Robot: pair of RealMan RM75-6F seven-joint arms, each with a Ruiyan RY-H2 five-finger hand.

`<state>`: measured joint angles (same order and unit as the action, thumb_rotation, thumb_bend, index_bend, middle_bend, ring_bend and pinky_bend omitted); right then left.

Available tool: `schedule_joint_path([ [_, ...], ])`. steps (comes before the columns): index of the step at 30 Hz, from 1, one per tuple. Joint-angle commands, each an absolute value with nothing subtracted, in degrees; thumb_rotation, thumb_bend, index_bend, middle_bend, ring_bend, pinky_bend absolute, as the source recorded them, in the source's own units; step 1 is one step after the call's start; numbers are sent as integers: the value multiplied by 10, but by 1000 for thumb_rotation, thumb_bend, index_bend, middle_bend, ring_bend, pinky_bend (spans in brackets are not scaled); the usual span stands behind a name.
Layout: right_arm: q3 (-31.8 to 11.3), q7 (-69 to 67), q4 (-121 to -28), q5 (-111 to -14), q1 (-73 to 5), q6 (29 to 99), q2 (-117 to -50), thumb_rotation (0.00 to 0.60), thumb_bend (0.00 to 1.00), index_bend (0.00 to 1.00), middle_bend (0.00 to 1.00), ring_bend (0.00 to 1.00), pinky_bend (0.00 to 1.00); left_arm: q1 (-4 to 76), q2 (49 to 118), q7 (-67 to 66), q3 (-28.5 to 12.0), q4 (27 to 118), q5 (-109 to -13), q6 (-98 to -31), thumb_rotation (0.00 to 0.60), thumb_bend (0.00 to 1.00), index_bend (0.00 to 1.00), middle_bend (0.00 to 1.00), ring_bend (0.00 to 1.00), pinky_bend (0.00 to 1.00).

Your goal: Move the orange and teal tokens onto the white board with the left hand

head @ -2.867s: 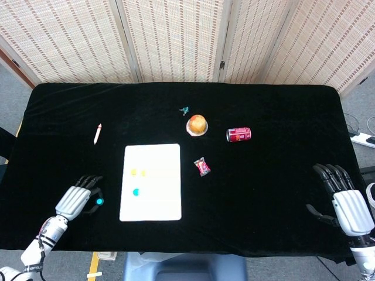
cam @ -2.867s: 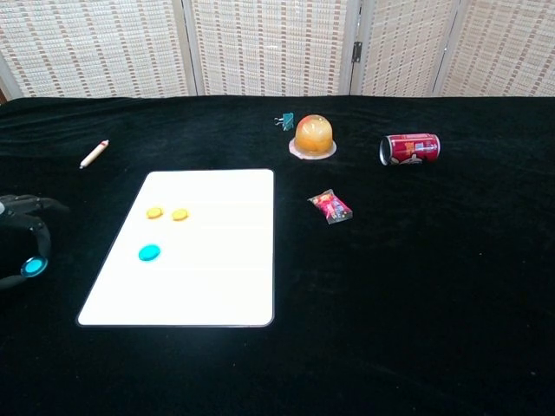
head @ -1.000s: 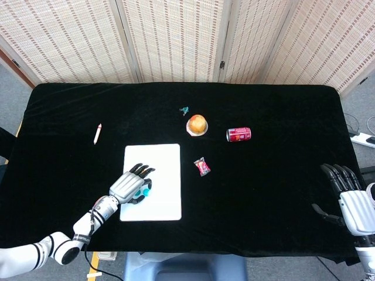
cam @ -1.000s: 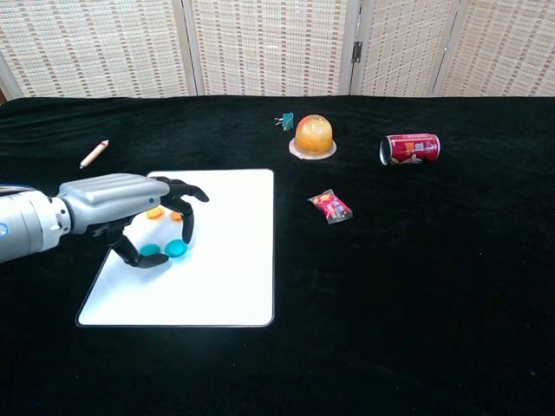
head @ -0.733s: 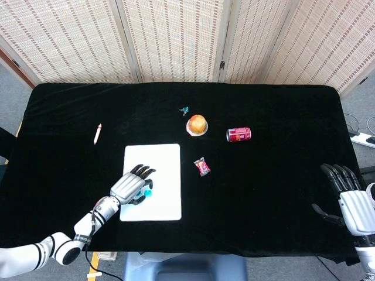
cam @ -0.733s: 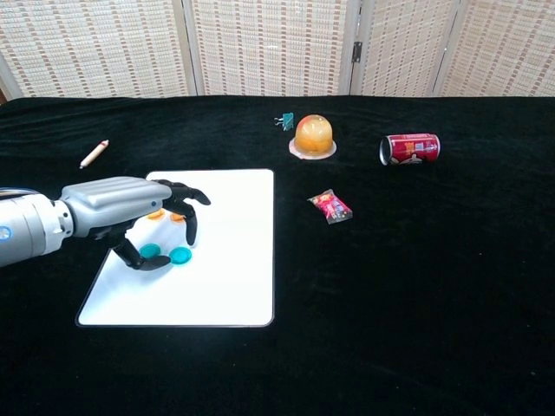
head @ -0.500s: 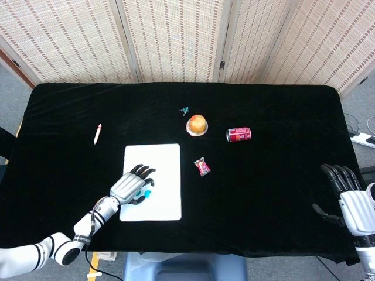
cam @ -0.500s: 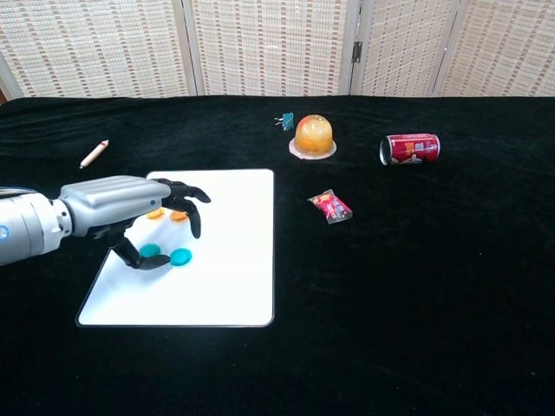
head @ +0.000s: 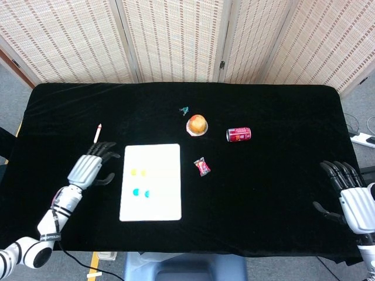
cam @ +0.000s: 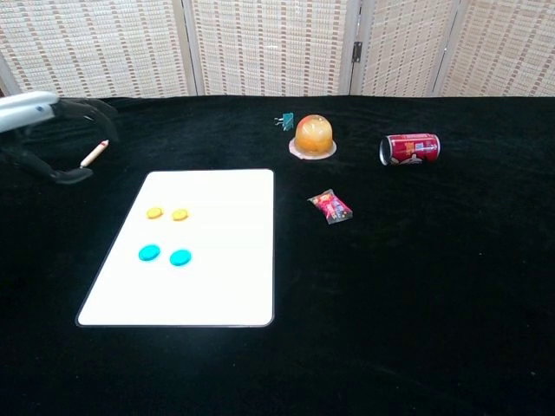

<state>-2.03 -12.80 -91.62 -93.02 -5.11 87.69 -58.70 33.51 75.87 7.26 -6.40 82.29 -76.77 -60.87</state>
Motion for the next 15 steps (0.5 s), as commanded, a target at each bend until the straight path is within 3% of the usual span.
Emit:
schedule_joint_path([
  [1,-23,-131,-918,-935,-57,873,-582,600,270,57,105,28,20,301,739,95,-69,815,-742,-637,600,434,302,93,0,0],
  [15,-13,-166,-908,-951,-77,850,-589,600,270,3,61,17,18,153,689,98,-18,827,-737,-765,600,435,292,93,0,0],
])
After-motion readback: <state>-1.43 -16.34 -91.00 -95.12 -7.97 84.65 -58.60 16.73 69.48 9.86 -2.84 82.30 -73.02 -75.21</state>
